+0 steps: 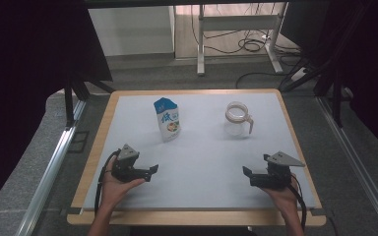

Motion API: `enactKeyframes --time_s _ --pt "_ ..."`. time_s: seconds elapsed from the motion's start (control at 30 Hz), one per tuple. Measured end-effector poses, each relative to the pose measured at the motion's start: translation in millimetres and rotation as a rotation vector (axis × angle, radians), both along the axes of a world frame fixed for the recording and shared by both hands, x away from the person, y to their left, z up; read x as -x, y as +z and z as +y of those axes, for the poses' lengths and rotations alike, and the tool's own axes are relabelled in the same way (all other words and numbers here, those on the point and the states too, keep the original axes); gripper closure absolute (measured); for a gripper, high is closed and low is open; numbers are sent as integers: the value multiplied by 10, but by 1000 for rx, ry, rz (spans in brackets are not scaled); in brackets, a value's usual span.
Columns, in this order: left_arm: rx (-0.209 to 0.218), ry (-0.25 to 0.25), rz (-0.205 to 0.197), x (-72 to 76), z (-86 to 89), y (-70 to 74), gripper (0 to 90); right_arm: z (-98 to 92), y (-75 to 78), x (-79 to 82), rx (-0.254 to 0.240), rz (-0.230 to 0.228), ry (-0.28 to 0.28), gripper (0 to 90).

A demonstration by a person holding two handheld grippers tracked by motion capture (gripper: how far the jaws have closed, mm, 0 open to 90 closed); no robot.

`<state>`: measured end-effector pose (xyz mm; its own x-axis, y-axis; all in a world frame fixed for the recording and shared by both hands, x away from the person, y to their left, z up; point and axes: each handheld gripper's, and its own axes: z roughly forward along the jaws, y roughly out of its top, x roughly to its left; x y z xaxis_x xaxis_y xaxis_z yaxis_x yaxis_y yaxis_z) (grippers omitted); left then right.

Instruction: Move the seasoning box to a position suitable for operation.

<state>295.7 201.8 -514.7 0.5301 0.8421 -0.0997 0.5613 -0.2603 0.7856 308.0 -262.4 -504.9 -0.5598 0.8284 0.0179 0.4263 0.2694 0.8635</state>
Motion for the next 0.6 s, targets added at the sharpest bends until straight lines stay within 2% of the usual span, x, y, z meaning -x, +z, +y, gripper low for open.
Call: enactKeyframes --time_s 0.03,0.07,0.17,0.2,0.23,0.37,0.43,0.53,0.6 --pt "-15 28 -12 12 -2 -25 109 3 12 -4 10 -6 1 71" --pt "-21 40 -19 15 5 -39 130 10 36 -21 45 -10 10 75" --pt "7 50 -20 17 27 -59 146 14 56 -57 56 -7 24 75" --pt "15 45 -16 10 21 -66 150 22 100 -101 11 -4 41 81" --pt "7 34 -6 -4 3 -87 160 33 119 -119 3 -7 46 81" --pt "-3 35 -15 -16 -11 -101 166 63 126 -120 21 -5 61 88" --pt "-3 67 -60 3 2 -85 185 56 79 -97 15 16 66 95" --pt "16 75 -57 23 16 -54 218 43 78 -71 11 15 61 96" --pt "37 50 -41 26 28 -48 223 20 111 -54 -10 6 53 101"
